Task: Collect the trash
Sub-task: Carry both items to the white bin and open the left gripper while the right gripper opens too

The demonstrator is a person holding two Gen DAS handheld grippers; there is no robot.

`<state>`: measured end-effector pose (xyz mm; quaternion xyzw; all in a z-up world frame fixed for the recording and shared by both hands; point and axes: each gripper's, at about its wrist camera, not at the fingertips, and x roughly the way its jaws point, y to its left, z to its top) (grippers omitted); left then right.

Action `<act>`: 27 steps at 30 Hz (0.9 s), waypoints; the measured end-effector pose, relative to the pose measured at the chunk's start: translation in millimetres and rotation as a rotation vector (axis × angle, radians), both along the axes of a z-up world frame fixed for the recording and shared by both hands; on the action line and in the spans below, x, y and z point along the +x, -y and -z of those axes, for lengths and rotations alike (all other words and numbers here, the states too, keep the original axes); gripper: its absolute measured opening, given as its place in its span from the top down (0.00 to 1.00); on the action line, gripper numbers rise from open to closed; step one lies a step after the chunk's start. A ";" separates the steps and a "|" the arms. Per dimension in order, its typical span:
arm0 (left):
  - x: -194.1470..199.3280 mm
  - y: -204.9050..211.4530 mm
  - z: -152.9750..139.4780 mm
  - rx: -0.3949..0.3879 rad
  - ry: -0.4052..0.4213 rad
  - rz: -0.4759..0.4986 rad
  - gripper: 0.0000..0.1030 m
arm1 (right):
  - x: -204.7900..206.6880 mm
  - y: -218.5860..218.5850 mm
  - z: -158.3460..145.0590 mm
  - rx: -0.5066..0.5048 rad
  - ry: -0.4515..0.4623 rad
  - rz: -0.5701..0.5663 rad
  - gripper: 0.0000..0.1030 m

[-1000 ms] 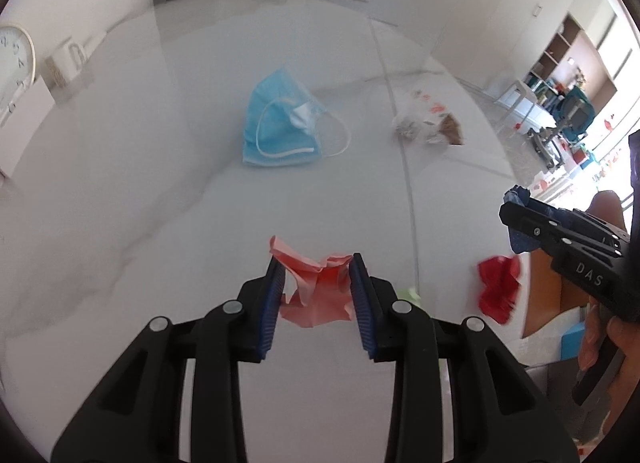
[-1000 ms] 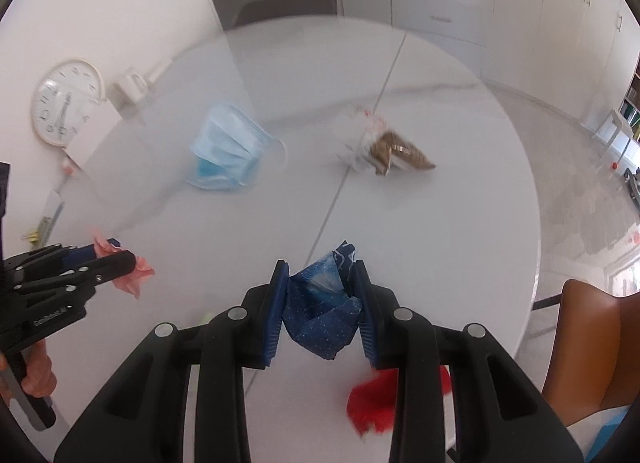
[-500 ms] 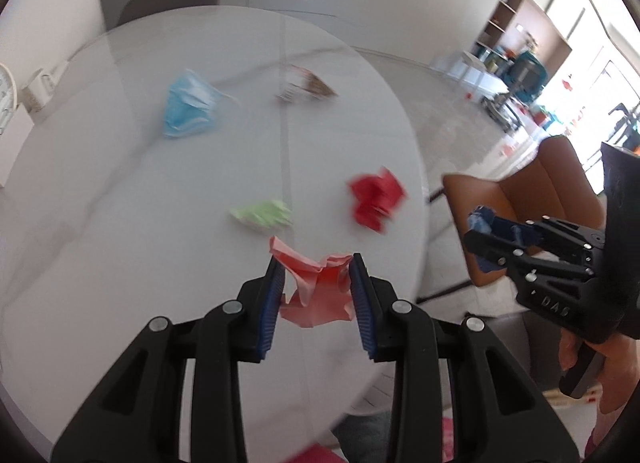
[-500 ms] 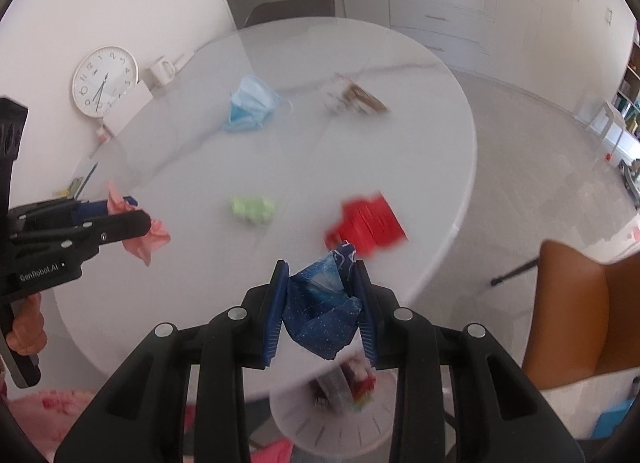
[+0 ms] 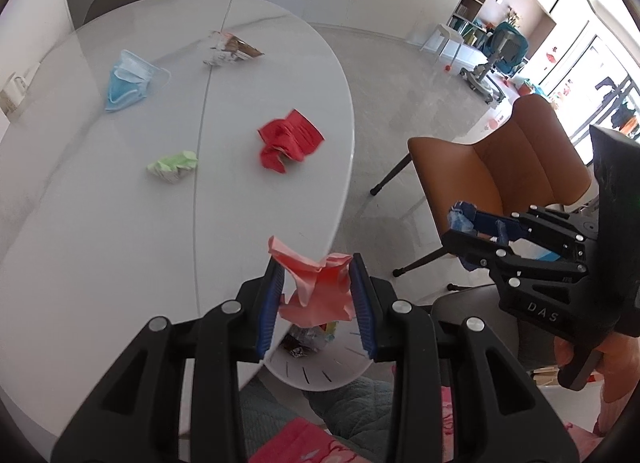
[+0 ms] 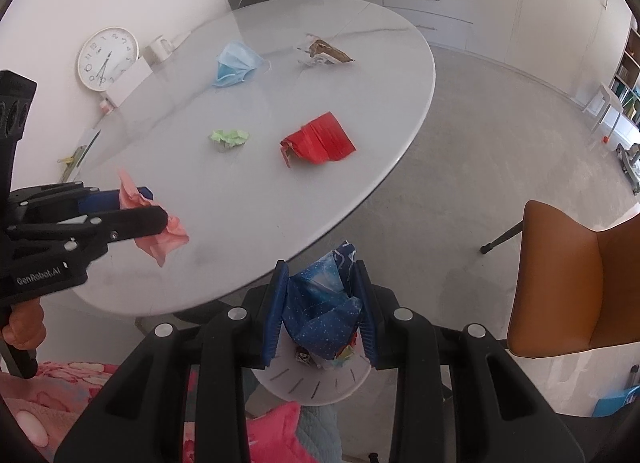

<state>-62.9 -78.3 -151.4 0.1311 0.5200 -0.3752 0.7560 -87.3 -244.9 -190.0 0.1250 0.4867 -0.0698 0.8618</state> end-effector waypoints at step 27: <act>-44.5 14.4 44.4 0.112 -0.079 0.109 0.28 | -26.5 4.1 23.6 0.053 -0.024 -0.013 0.67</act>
